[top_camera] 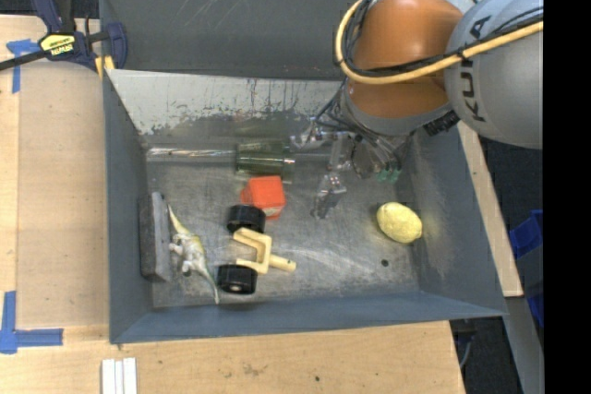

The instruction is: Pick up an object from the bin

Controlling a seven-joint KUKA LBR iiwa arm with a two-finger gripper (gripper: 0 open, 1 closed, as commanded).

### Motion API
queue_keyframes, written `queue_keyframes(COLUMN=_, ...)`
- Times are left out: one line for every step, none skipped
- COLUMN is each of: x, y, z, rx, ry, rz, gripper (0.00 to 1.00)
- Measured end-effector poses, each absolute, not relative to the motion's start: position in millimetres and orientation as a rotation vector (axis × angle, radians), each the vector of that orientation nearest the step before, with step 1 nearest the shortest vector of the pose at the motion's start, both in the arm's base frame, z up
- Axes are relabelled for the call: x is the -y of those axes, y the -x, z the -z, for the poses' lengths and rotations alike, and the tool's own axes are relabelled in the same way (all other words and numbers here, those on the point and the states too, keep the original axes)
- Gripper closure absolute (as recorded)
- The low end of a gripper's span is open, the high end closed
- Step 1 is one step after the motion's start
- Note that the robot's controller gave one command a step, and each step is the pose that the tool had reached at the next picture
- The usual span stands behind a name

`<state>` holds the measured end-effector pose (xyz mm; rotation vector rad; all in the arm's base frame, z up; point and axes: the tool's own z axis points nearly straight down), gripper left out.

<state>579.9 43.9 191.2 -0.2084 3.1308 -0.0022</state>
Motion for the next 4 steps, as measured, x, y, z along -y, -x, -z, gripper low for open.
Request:
queue_keyframes(x=-59.2, y=-597.1, z=-151.9, rx=-3.135, ry=0.062, rz=-0.002, gripper=0.0)
queue_keyframes(x=-69.4, y=-622.3, z=-124.0, rx=-3.075, ry=0.481, rz=0.0, gripper=0.0)
queue_keyframes(x=-92.6, y=-626.0, z=-83.5, rx=-3.094, ry=0.27, rz=0.0, gripper=1.0)
queue_keyframes(x=-92.5, y=-626.0, z=-83.5, rx=-3.094, ry=0.27, rz=0.0, gripper=1.0)
